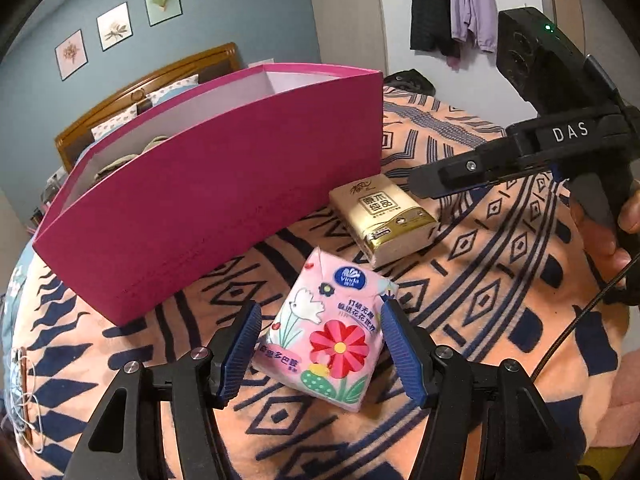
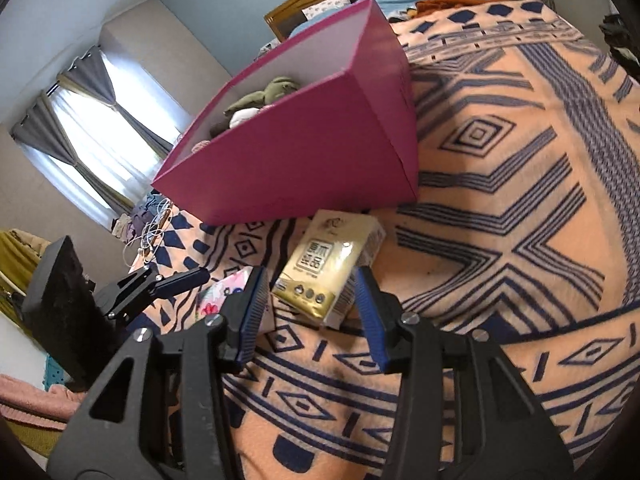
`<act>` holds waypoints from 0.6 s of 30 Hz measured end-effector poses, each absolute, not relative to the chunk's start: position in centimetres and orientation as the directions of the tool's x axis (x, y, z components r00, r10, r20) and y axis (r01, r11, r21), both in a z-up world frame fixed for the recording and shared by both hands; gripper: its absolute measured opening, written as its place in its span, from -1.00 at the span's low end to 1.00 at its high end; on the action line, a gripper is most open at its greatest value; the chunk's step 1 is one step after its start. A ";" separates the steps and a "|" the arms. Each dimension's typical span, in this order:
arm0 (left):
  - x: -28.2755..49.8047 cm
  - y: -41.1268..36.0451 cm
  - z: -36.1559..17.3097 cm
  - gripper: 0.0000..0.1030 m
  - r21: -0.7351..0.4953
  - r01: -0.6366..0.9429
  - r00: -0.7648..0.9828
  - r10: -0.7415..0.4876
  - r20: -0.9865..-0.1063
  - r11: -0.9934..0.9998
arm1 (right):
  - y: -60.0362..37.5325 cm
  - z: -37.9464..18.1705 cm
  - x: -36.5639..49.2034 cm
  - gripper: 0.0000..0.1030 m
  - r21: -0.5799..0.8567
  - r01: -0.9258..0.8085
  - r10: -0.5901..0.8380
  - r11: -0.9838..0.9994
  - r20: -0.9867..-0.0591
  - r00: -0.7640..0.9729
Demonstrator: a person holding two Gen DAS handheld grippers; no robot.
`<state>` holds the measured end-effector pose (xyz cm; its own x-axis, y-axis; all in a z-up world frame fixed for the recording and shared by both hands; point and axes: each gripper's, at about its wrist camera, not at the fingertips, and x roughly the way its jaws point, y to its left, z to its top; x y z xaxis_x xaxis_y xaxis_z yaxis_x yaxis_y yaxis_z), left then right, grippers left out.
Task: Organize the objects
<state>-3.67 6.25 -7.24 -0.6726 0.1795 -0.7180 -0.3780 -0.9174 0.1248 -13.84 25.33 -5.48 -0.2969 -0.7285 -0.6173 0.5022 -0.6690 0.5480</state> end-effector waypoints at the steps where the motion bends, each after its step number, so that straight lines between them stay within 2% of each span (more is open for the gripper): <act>1: -3.8 6.1 -7.3 0.27 0.137 -0.369 -0.678 0.165 -0.716 -0.919 | 25.3 -5.6 -13.9 -0.08 0.550 0.499 -0.728 -0.670 -0.619 -0.295; 3: -4.1 5.6 -7.2 0.38 0.156 -0.337 -0.689 0.130 -0.713 -0.929 | 25.3 -5.7 -13.9 -0.08 0.550 0.493 -0.724 -0.674 -0.624 -0.294; 13: -6.7 1.2 -6.7 0.38 0.109 -0.135 -0.698 0.016 -0.716 -0.985 | 24.3 -6.8 -14.2 -0.08 0.560 0.482 -0.721 -0.674 -0.640 -0.265; 18: -6.7 0.2 -6.0 0.37 -0.006 -0.147 -0.692 0.107 -0.714 -0.989 | 22.8 -6.9 -12.7 -0.08 0.582 0.527 -0.754 -0.619 -0.628 -0.192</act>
<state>-6.71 0.23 -6.01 -0.6917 0.1068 -0.7143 -0.1469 -0.9891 -0.0057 -12.74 22.76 -6.86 -0.1922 -0.7542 -0.6279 0.5267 -0.6192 0.5824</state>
